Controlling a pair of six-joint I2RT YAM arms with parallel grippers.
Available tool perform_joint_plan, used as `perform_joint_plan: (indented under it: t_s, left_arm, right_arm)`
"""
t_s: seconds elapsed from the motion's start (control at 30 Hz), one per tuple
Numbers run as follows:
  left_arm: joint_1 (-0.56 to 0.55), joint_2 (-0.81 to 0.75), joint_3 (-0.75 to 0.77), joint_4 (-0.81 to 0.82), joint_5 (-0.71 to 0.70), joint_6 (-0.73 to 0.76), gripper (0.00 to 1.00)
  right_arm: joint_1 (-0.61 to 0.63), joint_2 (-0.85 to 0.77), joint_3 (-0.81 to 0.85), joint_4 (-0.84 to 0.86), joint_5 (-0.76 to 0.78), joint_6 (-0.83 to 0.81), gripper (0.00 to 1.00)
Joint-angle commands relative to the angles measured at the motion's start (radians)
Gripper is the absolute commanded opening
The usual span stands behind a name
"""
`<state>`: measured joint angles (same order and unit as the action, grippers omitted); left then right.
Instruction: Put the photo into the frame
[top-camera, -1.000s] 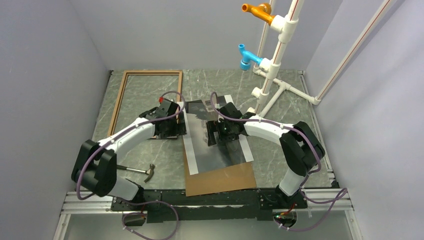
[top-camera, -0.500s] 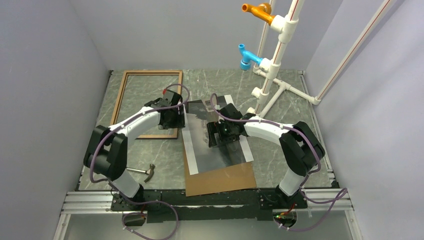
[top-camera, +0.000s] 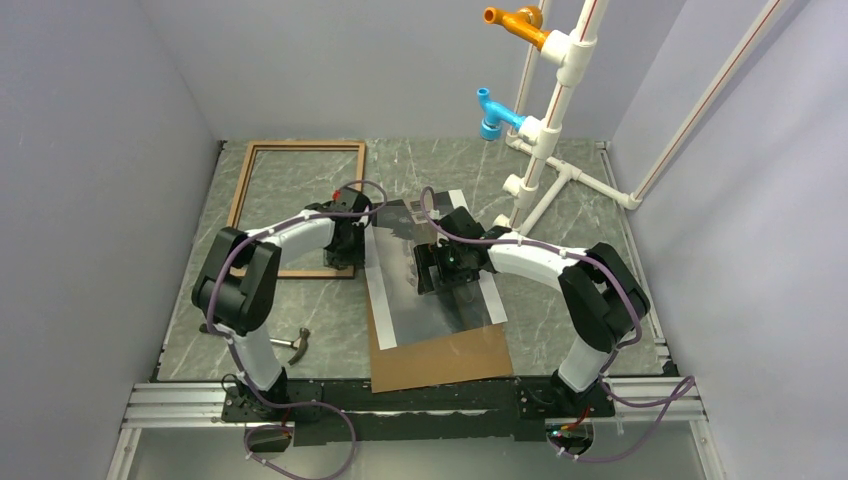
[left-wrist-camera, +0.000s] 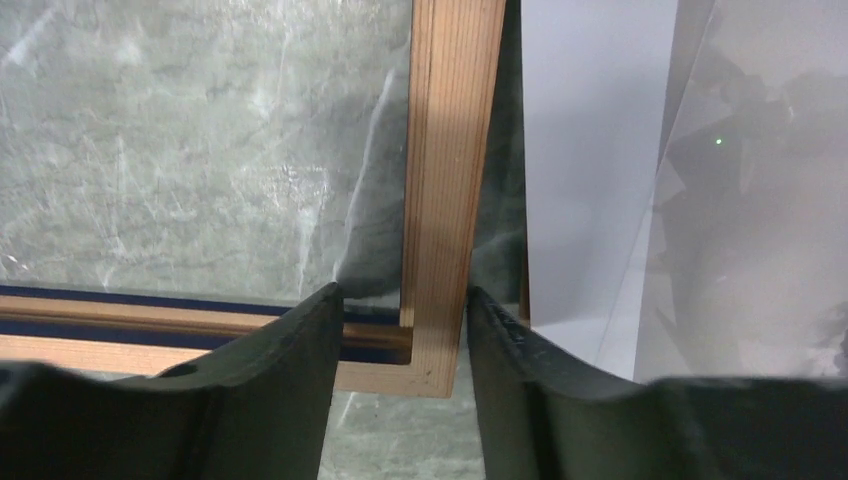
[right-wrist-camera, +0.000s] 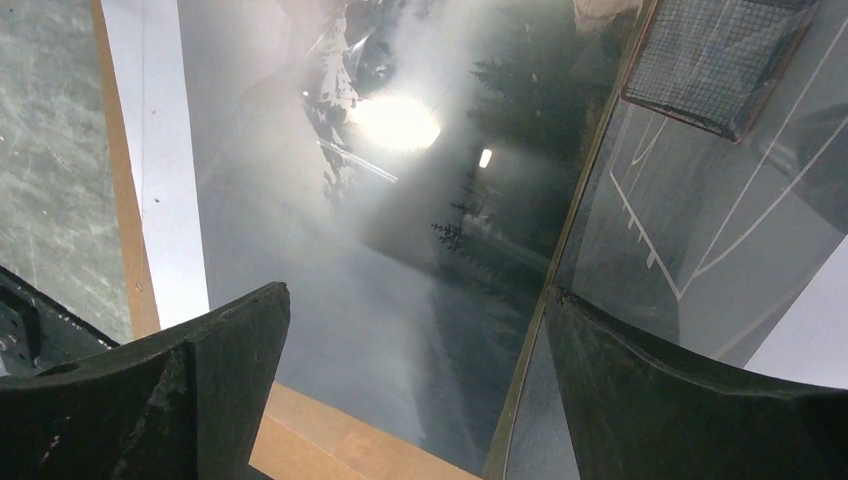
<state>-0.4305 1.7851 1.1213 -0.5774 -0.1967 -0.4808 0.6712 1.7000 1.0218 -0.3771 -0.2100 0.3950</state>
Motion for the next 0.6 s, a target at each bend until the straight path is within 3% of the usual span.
perform_joint_plan:
  t_s: [0.0, 0.13, 0.27, 0.57]
  left_arm:
    - [0.013, 0.047, 0.032, 0.009, -0.009, 0.018, 0.46]
    - [0.059, 0.072, 0.024, 0.026, 0.037, 0.011, 0.18]
    - [0.098, 0.048, 0.014, 0.032, 0.050, 0.018, 0.01]
    - [0.122, -0.062, -0.015, 0.009, 0.073, 0.035, 0.00]
  right_arm:
    - [0.002, -0.010, 0.022, -0.007, 0.027, -0.013, 1.00]
    - [0.002, -0.019, 0.013, -0.008, 0.042, -0.015, 1.00]
    - [0.002, -0.015, 0.014, -0.013, 0.049, -0.019, 1.00]
    - [0.001, 0.004, 0.021, -0.006, 0.049, -0.012, 1.00]
